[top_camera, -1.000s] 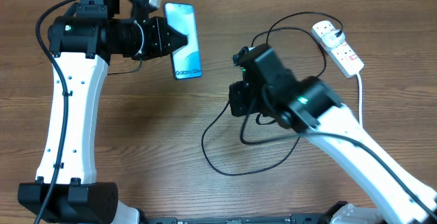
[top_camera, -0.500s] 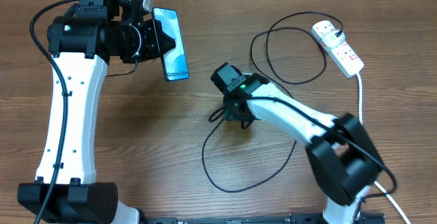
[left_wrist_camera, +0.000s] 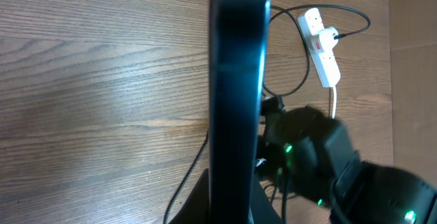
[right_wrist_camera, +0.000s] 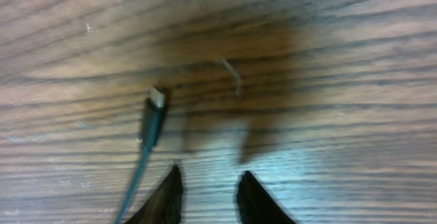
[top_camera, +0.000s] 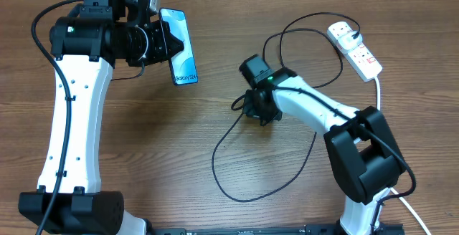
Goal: Plug charger to phone and switch on socket
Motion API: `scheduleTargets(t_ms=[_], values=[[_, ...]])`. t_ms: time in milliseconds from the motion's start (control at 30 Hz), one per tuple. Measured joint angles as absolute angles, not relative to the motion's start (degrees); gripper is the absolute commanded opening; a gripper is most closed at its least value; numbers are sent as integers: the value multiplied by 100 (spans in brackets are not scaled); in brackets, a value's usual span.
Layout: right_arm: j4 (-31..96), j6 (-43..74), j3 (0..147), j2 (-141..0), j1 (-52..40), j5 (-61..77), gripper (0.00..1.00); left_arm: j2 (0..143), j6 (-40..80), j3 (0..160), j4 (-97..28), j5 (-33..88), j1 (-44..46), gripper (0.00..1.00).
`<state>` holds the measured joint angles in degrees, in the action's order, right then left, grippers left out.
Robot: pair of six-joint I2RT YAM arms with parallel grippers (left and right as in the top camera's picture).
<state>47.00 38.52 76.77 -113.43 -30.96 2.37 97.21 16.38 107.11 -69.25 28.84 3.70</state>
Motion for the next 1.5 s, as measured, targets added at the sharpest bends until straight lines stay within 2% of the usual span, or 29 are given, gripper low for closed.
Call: scheduleTargets(t_ms=[33,100,133,333,367,400,500,533,567,600,633,1067,1400,1500], values=[[4703,3852,7719,-11343,-3050,401,47,9721,1638,10711,-6925,2884,370,4],[4709,3826,7835,-11343,-3009,733,66,9721,1638,10711,-6925,2882,370,4],[4748,3846,7905,-11343,-3009,869,72,9721,1638,10711,-6925,2882,370,4],[5800,3896,8565,-11345,-3048,1083,80,9721,1638,10711,-6928,2882,370,4],[6058,3955,8720,-11354,-3048,996,85,9721,1638,10711,-6928,2882,370,4],[6263,4012,8879,-11356,-3048,895,100,9721,1638,10711,-6928,2882,370,4],[6099,4112,9174,-11358,-3046,733,100,9721,1638,10711,-6930,2882,370,4],[5977,4139,9216,-11358,-3048,777,97,9721,1638,10711,-6934,2882,370,4],[5881,4141,9238,-11360,-3048,864,79,9721,1638,10711,-6938,2882,370,4],[5819,4141,9242,-11360,-3055,952,69,9721,1638,10711,-6945,2882,370,4],[5760,4154,9242,-11365,-3072,982,67,9721,1638,10711,-6947,2882,370,4],[6158,5590,9238,-11856,-3468,152,72,9721,1638,10711,-6995,2882,370,4],[6285,5690,9236,-12339,-3409,-3,72,9721,1638,10711,-7015,2882,370,4],[6259,5690,9236,-12339,-3400,-3,66,9721,1638,10711,-7015,2882,370,4]])
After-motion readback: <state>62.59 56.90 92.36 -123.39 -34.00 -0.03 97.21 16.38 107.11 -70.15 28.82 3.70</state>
